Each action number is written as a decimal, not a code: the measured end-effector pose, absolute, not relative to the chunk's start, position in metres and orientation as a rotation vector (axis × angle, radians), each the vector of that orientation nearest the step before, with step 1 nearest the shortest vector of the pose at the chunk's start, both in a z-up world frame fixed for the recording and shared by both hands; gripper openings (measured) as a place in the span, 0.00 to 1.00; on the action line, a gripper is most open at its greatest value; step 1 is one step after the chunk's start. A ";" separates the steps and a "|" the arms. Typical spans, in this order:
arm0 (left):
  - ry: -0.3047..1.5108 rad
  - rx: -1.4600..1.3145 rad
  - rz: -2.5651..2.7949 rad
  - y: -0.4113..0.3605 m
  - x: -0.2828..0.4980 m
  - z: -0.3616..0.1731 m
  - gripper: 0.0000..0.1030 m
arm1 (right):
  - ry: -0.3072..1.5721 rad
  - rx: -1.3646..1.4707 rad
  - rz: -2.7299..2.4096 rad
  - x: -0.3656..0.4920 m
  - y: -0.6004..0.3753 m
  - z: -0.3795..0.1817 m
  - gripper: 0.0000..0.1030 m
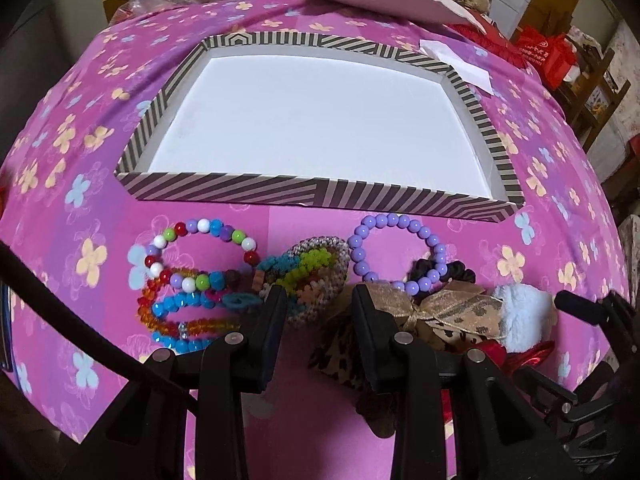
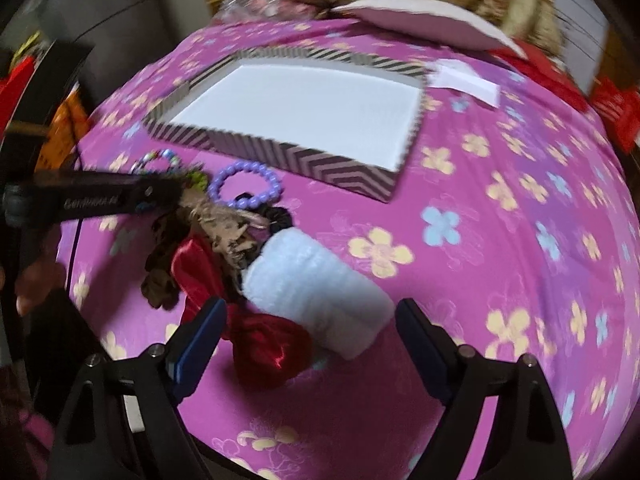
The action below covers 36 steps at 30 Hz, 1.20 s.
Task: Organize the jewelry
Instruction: 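Grasp the white fluffy scrunchie with the right tool while the left tool grasps the silver rhinestone bangle, then lower the scrunchie into the striped tray with the right tool while the left tool drops the bangle inside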
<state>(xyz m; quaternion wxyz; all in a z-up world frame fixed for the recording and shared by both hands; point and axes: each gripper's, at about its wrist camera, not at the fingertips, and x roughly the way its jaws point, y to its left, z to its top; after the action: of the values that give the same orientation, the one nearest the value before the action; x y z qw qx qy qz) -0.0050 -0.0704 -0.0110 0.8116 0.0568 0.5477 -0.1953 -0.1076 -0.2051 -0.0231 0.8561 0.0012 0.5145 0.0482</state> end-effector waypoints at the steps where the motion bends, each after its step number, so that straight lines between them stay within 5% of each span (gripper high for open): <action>1: 1.170 0.126 -0.418 -0.071 -0.004 -0.012 0.47 | 1.085 -0.014 0.105 -0.104 -0.206 -0.023 0.87; 8: 1.174 0.122 -0.448 -0.074 0.003 -0.014 0.28 | 1.105 -0.007 0.173 -0.085 -0.218 -0.029 0.84; 11: 1.175 0.097 -0.451 -0.070 0.005 -0.011 0.24 | 1.121 0.057 0.236 -0.084 -0.219 -0.036 0.55; 18: 1.164 -0.035 -0.476 -0.043 0.013 0.015 0.22 | 1.046 0.113 0.241 -0.093 -0.227 -0.024 0.40; 36: 1.067 -0.092 -0.470 -0.033 0.014 0.068 0.22 | 0.884 0.218 0.176 -0.081 -0.243 0.035 0.39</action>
<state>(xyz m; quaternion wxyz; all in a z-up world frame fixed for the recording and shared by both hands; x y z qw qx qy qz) 0.0143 -0.0333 0.0682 0.8338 -0.0436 0.5037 -0.2216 -0.0813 -0.2428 0.0346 0.8943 0.1051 0.4265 0.0850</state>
